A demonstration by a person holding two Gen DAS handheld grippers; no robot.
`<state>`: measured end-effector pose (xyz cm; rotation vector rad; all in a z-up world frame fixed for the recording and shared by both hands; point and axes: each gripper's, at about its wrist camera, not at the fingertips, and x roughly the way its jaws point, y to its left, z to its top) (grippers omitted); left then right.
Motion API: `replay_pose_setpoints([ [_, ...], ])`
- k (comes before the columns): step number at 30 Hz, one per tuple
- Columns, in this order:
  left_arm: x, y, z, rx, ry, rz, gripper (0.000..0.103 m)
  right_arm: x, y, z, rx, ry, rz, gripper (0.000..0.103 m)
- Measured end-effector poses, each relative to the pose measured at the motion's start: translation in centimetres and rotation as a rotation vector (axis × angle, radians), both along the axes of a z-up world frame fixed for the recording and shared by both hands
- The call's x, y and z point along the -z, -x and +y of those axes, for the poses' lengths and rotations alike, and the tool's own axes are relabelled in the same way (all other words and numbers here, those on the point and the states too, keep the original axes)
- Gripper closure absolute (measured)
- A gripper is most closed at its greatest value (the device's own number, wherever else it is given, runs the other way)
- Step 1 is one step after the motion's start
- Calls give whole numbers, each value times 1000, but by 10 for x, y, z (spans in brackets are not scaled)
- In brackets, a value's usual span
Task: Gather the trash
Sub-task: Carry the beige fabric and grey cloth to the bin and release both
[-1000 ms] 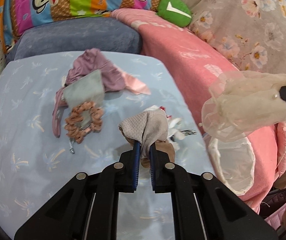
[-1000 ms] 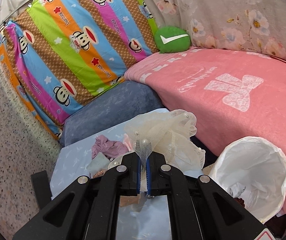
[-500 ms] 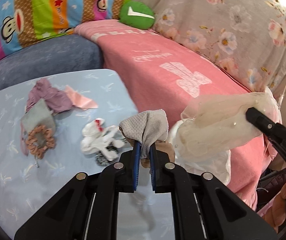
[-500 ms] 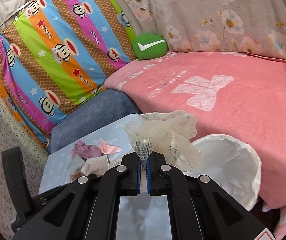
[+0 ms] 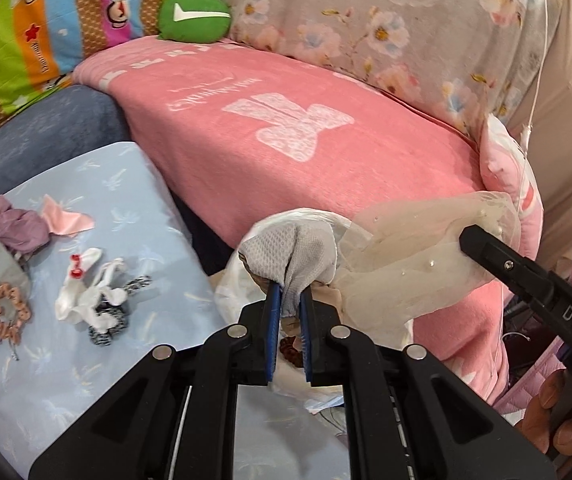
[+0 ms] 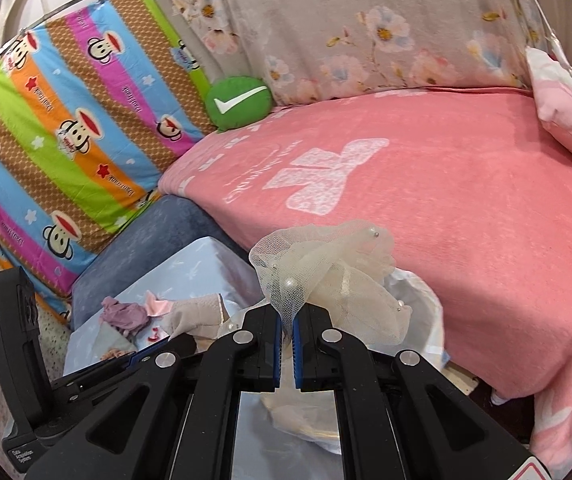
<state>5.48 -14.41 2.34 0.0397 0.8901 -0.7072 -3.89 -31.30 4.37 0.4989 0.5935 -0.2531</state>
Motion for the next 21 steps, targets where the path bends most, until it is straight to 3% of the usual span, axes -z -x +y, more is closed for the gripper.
replay_pose_setpoints([
  [11,5,3,-33,52,-17,16,90,18,3,-22,30,-19,42,95],
  [13,5,3,-33,40,-23,10,82,21,1,-23,26,-21,52,92],
  [17,5,2,-31,-1,-33,-17,52,25,-4,-20,13,-19,69,92],
  [19,4,1,-29,-13,-37,-29,51,25,-7,-18,8,-18,72,90],
  [21,4,1,-27,-19,-41,-33,51,25,-9,-16,2,-16,72,77],
])
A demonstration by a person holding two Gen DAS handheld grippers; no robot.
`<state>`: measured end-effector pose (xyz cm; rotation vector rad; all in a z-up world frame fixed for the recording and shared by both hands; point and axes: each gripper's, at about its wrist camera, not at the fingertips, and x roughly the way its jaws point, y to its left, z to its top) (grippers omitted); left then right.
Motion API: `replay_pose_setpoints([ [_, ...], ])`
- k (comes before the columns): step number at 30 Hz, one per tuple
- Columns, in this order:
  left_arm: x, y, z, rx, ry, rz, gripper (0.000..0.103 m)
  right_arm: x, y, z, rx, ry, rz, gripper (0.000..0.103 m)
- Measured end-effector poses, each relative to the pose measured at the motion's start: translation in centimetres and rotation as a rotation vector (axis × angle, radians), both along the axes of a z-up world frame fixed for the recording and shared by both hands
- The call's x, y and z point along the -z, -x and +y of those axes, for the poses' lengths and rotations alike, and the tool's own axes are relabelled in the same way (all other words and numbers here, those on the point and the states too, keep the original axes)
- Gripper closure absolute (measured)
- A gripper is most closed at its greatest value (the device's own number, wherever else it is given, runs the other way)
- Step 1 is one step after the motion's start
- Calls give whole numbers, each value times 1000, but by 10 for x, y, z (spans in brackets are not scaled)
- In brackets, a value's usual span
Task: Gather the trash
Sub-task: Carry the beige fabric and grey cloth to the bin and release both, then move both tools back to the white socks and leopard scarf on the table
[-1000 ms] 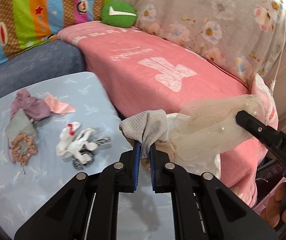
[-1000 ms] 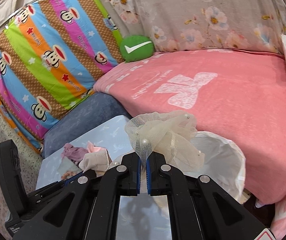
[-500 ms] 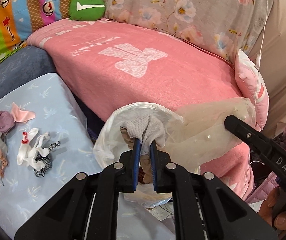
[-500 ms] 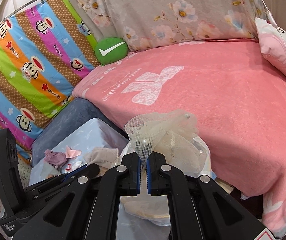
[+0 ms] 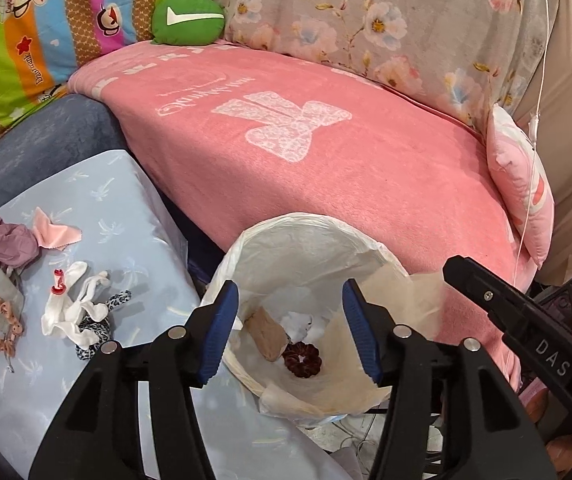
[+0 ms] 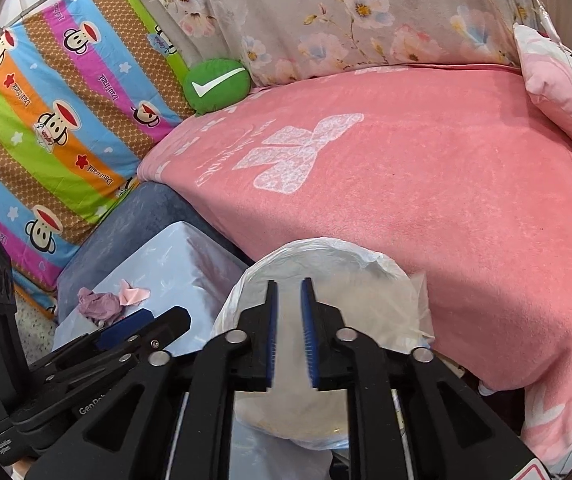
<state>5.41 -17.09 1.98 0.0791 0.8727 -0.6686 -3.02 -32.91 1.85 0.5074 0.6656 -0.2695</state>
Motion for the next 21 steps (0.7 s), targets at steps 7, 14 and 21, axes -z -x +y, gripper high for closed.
replay_pose_setpoints([
  [7,3,-5,6,-26,-5,6,50,-2,-5,6,-25,11,-2,74],
  [14,6,-7,12,-43,-5,16,50,-2,-7,6,-33,15,5,74],
  [21,8,-9,21,-59,-5,16,50,0,-12,16,-58,24,15,74],
])
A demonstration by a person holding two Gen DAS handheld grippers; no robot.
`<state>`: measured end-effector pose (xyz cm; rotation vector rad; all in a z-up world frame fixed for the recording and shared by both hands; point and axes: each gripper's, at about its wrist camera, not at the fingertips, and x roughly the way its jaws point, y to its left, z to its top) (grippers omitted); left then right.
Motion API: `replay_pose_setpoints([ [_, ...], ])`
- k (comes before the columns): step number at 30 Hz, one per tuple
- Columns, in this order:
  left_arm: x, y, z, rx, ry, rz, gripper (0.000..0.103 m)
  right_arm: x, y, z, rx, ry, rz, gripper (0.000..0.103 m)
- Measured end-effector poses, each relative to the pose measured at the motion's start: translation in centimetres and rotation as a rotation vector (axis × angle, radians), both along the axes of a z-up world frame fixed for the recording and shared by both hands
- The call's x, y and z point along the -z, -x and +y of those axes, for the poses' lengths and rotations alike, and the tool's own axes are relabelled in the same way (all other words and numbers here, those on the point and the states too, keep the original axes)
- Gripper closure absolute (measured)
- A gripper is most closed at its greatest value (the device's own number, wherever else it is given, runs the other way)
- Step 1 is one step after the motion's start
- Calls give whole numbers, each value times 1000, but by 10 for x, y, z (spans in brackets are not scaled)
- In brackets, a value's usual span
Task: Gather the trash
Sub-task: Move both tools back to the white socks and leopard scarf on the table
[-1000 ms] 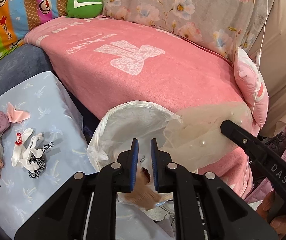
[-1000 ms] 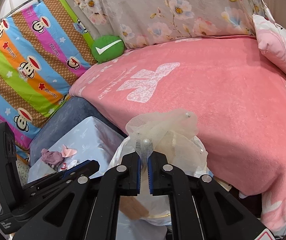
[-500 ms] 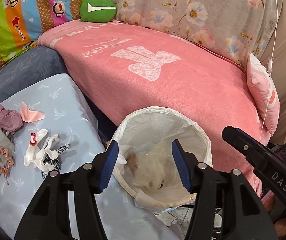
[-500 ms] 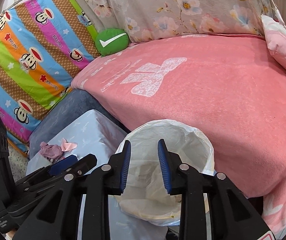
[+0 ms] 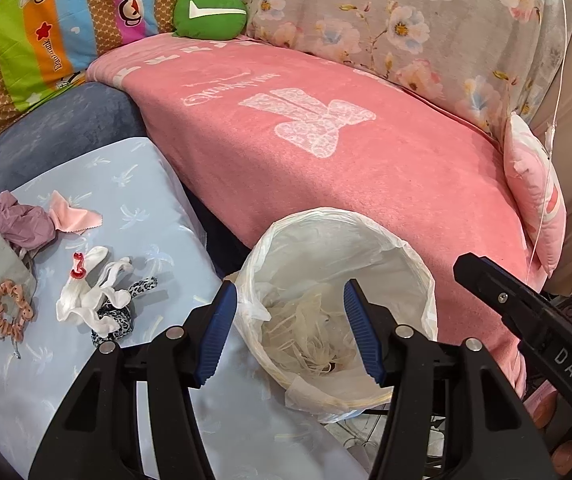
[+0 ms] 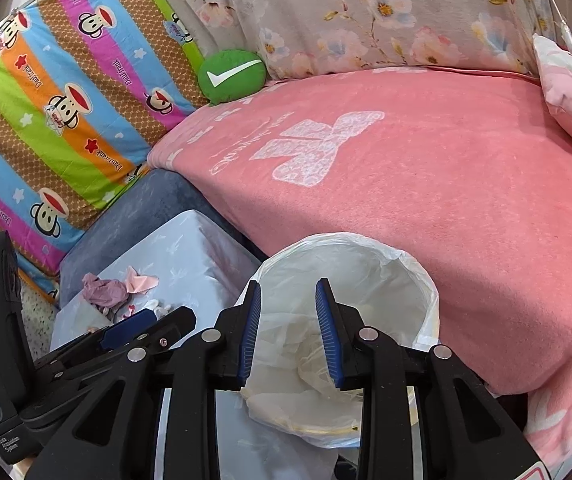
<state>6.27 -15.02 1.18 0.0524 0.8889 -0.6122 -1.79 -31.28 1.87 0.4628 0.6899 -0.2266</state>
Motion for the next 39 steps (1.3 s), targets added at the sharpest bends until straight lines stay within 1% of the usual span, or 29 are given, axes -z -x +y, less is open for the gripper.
replay_pose_setpoints([
  [7,3,-6,18,-40,2,8,48,4,-9,13,-31,4,12,73],
  [13,8,-12,38,-88,-8,7,42,8,-18,30,-69,11,26,73],
  [16,12,-16,49,-115,-12,14,39,11,-23,39,-88,16,33,69],
  [26,27,-34,91,-215,-37,35,28,23,-39,70,-147,19,67,69],
  [33,46,-54,122,-288,-51,73,27,33,-56,92,-188,24,100,69],
  [39,64,-74,142,-327,-63,107,27,47,-74,111,-228,24,136,69],
])
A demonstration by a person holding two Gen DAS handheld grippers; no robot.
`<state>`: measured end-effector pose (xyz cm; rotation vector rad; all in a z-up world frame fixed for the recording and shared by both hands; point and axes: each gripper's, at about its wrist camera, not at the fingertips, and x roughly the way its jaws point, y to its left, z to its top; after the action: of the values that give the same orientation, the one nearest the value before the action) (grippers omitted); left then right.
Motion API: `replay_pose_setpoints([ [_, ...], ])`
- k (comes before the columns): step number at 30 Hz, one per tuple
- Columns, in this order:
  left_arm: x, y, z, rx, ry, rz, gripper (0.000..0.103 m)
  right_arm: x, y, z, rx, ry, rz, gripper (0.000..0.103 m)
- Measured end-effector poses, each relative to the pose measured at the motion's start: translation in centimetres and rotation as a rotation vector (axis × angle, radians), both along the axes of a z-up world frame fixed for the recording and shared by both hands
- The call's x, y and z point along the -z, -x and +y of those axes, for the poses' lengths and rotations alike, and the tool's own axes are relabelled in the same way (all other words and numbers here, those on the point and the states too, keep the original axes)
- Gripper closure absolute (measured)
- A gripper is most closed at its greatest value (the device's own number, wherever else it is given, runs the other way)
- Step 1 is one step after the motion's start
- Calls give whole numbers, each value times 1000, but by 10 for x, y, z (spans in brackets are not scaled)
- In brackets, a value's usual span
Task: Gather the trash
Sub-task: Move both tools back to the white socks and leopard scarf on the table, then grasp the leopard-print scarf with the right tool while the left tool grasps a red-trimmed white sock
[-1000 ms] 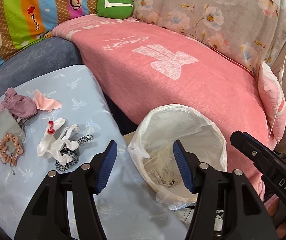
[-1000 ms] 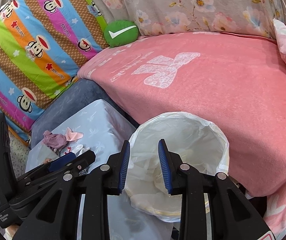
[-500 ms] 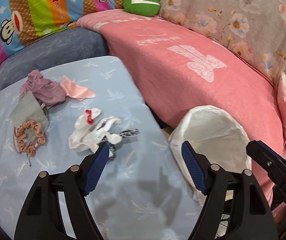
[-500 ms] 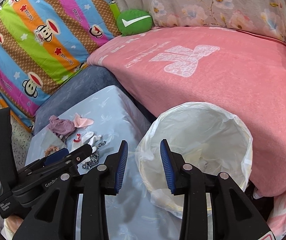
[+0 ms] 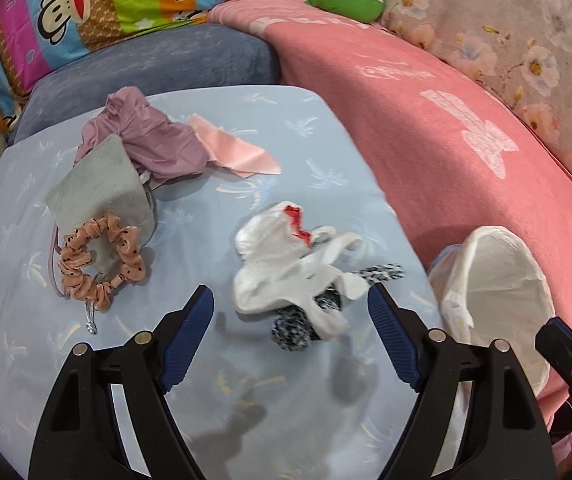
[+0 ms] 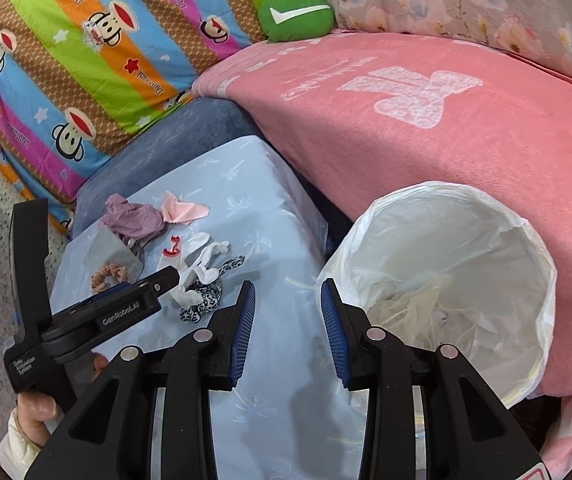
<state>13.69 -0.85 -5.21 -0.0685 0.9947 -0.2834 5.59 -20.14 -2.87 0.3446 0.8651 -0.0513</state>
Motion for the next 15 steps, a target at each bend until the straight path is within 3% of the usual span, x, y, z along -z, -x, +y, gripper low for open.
replay_pose_setpoints([
  [5,11,-15,7,0,5,29,29,13,-17,18,-33,-3,30,69],
  [7,15,-19,8,8,7,40,35,19,-25,28,-50,-4,41,69],
  [10,23,-26,9,22,15,67,53,27,-37,39,-72,-5,58,69],
  [12,28,-29,12,31,29,88,75,33,-44,46,-87,-5,68,69],
  [15,31,-30,21,17,37,97,89,43,-55,58,-108,-5,88,69],
])
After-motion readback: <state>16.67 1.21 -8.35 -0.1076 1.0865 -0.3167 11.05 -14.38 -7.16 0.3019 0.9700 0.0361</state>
